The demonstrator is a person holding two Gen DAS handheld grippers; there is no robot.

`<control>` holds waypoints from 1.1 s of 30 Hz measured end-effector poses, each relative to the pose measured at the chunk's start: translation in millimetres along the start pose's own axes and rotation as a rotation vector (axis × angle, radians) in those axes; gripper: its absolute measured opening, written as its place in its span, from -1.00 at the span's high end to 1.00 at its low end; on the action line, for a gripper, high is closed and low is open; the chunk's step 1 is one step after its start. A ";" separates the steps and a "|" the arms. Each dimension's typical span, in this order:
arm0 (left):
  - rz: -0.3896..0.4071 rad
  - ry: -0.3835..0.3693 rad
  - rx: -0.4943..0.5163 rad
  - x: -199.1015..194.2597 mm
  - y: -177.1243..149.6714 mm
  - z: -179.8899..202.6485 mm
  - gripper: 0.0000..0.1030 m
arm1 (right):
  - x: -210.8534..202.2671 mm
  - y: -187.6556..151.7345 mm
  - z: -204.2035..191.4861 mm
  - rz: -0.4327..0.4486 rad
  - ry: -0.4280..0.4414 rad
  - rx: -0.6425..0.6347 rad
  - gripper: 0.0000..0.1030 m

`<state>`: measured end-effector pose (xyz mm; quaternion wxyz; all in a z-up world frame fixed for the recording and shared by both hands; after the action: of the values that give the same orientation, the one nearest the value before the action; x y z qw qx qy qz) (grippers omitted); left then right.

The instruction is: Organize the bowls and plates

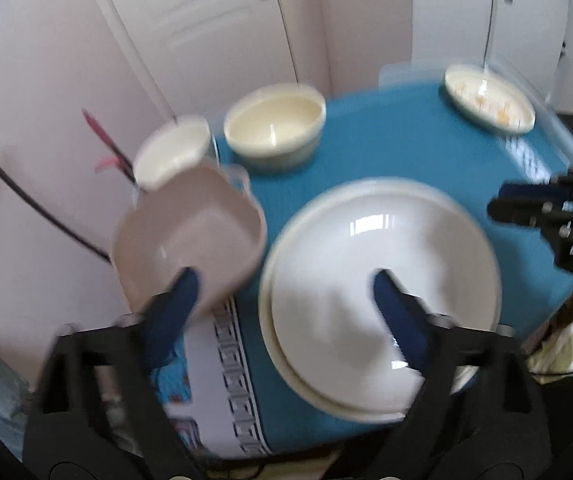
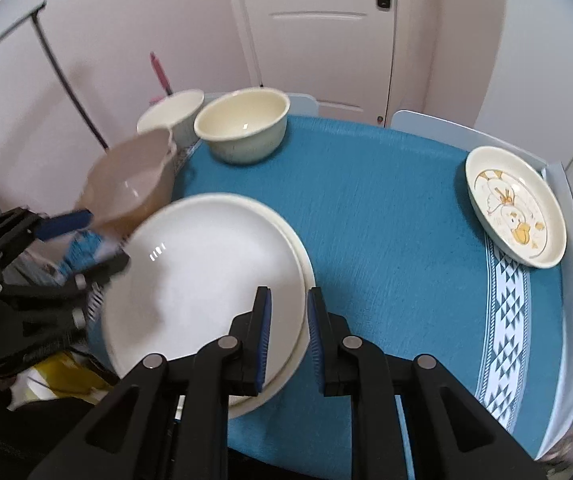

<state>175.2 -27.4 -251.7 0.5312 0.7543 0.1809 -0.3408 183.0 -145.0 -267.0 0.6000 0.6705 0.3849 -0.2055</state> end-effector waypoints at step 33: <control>-0.161 -0.586 0.155 211.0 235.0 216.5 -0.56 | -32.3 17.7 273.4 0.089 -0.147 0.582 -0.86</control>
<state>402.9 -333.4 -285.4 0.4731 0.6454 0.0527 -0.5974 227.5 -416.7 -285.2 0.4174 0.8139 0.2355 -0.3285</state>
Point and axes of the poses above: each gripper's, at about its wrist camera, not at the fingertips, and x roughly the way its jaws point, z to its right, y to its top, the point moved 3 cm from there along x, roughly the way its jaws point, and after that the axes turned 8 degrees about z, right-handed, at the moved point
